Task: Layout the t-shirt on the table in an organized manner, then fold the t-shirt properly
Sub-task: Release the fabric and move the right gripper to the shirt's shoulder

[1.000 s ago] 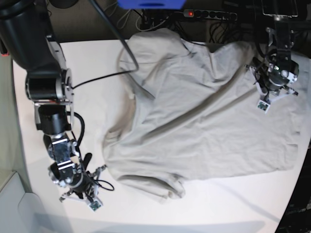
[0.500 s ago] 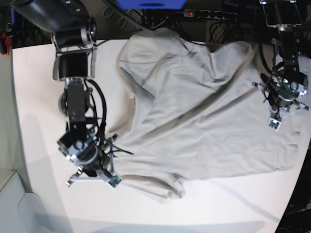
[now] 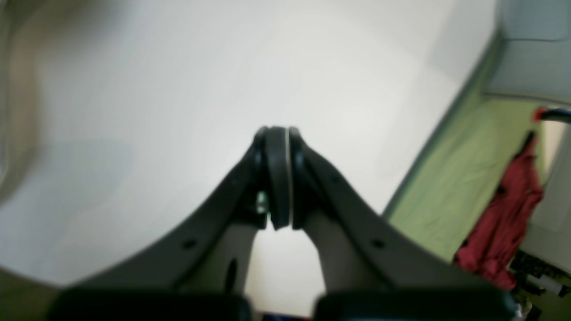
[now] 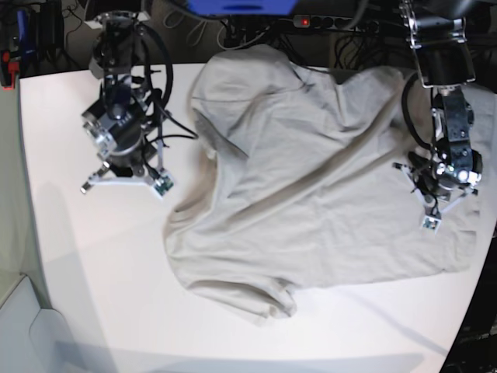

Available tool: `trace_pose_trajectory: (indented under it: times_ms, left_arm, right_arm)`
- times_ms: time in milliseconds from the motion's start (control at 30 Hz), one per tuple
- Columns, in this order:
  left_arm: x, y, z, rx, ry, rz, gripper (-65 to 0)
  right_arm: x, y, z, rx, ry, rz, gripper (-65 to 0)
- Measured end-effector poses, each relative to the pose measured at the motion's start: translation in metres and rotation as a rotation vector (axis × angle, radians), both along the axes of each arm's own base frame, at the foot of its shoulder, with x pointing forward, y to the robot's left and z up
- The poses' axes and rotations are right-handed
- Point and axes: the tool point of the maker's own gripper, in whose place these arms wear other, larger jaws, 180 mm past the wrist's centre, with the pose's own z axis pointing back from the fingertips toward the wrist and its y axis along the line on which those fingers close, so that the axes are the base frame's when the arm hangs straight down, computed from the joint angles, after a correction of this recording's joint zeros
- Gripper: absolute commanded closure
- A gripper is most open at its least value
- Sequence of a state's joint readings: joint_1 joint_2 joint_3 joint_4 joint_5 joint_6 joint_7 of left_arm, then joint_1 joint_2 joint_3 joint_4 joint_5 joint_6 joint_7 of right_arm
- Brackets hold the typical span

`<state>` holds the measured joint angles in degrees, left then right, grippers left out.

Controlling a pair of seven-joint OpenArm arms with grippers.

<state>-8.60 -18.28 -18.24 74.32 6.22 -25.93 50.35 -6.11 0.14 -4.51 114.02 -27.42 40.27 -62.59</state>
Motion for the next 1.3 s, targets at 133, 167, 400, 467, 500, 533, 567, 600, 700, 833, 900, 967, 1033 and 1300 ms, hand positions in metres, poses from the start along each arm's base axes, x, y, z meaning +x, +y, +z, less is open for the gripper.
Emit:
trace_pose_trajectory:
  times_ms: [133,167,400,467,500,533,567,600,700,833,900,967,1033,1300]
  left_arm:
    - [-0.014,0.007,-0.014,0.010,0.049,0.010,-0.1]
    - [-0.013,0.009,-0.013,0.009,0.041,0.008,-0.1]
    - [-0.021,0.028,-0.009,0.049,0.048,0.008,-0.1]
    - [-0.029,0.037,-0.010,0.074,0.072,0.017,-0.1]
    - [-0.031,0.039,-0.010,0.077,0.075,0.021,-0.1]
    - [-0.030,0.039,-0.010,0.076,0.074,0.021,-0.1]
    - [-0.029,0.038,-0.009,0.074,0.063,0.016,-0.1]
    - [-0.029,0.037,-0.009,0.064,0.052,0.013,-0.1]
    - [-0.042,0.041,-0.015,0.076,0.086,0.012,-0.1]
    - [-0.044,0.044,-0.017,0.081,0.094,0.014,-0.1]
    - [-0.042,0.043,-0.016,0.076,0.084,0.012,-0.1]
    - [-0.040,0.045,-0.014,0.080,0.058,0.000,-0.1]
    - [-0.042,0.050,-0.016,0.088,0.063,0.000,-0.1]
    - [-0.047,0.066,-0.020,0.087,0.071,0.018,-0.1]
  right_arm:
    - [-0.031,0.008,-0.023,0.010,0.091,-0.004,0.0]
    - [-0.033,0.018,-0.024,0.027,0.098,0.012,0.0]
    - [-0.051,0.089,-0.029,0.141,0.134,0.140,0.0]
    - [-0.056,0.104,-0.031,0.160,0.146,0.182,0.0]
    - [-0.057,0.110,-0.032,0.165,0.150,0.195,0.0]
    - [-0.058,0.115,-0.034,0.168,0.158,0.208,0.0]
    - [-0.060,0.119,-0.038,0.170,0.171,0.219,0.0]
    - [-0.062,0.122,-0.042,0.174,0.185,0.228,0.0]
    - [-0.069,0.122,-0.057,0.161,0.235,0.232,0.0]
    - [-0.079,0.128,-0.082,0.175,0.291,0.259,0.0]
    - [-0.079,0.129,-0.087,0.174,0.301,0.264,0.0]
    - [-0.076,0.127,-0.088,0.177,0.291,0.275,0.0]
    - [-0.076,0.124,-0.089,0.189,0.285,0.279,0.0]
    - [-0.072,0.017,-0.088,0.064,0.260,0.088,0.0]
